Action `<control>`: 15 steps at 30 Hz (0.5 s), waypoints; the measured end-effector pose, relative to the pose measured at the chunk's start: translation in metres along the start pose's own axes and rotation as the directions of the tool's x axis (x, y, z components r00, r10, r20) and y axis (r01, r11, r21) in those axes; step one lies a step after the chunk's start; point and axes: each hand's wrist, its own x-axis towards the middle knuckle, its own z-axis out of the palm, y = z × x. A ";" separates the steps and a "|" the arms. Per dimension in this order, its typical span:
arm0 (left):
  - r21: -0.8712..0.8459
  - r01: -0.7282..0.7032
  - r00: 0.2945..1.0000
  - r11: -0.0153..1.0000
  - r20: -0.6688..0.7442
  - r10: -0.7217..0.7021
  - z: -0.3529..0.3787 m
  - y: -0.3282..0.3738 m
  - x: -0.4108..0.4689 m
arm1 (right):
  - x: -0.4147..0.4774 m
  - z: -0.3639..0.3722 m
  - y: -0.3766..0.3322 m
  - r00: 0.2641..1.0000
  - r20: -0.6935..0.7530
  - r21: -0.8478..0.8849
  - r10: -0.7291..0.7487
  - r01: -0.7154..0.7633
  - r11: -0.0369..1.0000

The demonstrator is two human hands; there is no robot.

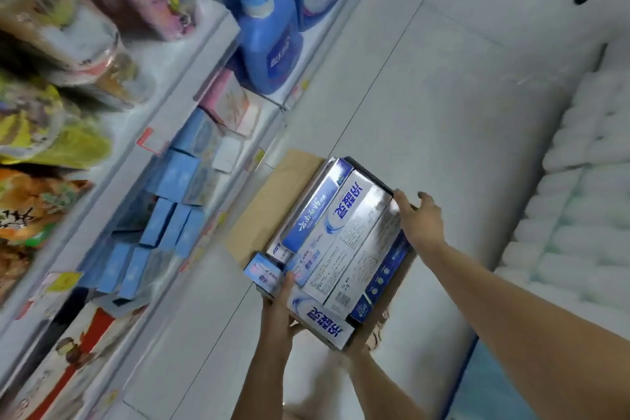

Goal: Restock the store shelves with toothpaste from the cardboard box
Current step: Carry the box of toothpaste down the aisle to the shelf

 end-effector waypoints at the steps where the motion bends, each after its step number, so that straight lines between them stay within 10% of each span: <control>1: 0.004 0.006 1.000 1.000 0.000 -0.006 0.017 0.008 0.004 | 0.008 -0.011 0.001 0.999 -0.023 0.076 0.023 -0.021 0.997; 15: 0.025 0.065 0.978 0.998 0.197 -0.069 0.314 0.174 0.076 | 0.175 -0.158 -0.071 0.970 0.244 0.616 0.000 -0.155 0.773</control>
